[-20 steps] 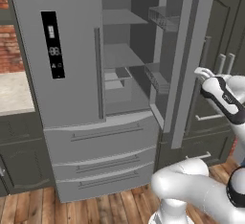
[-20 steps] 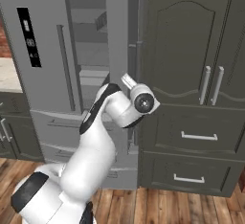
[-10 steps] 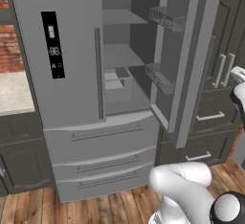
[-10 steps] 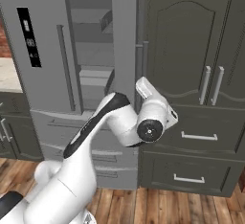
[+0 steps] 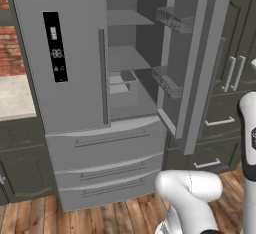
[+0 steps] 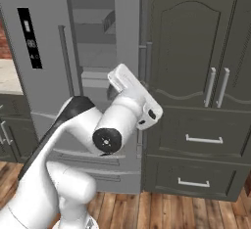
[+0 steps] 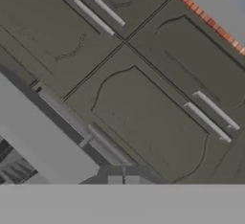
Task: Place one of the steaks on the plate and the other in the bowl. Then place the bowl in the fridge.
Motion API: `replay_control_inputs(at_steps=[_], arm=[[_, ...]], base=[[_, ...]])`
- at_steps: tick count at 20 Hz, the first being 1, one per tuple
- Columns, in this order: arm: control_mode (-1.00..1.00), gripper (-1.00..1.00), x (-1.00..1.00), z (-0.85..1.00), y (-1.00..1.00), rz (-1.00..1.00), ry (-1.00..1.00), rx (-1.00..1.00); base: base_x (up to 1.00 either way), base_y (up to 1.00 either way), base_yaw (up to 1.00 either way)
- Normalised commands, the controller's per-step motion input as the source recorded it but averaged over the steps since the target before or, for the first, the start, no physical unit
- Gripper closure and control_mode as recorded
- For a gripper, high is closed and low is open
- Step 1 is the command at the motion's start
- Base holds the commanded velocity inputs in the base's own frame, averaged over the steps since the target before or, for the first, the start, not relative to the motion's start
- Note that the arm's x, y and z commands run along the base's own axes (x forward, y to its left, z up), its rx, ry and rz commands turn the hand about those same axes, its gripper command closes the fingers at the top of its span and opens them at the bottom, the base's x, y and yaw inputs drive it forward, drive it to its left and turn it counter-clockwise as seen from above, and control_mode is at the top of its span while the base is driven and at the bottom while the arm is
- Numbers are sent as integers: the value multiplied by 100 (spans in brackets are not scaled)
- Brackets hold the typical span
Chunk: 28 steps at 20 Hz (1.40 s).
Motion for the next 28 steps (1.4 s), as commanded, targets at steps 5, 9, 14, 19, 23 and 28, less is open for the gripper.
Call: replay_control_inputs(at_steps=[5,9,14,19,23,28], arm=[[-100,100,-32,74,93,7,33,0],[-100,100,-19,25,100,2,2,-9],[-100,100,-22,1,100,0,0,-16],[-100,100,-5,-9,100,1,0,-19],[-100,100,0,-8,94,9,1,-26],[-100,100,0,-29,68,20,-1,-21]], base=[[0,0,0],[0,0,0],[0,0,0],[0,0,0],[0,0,0],[0,0,0]])
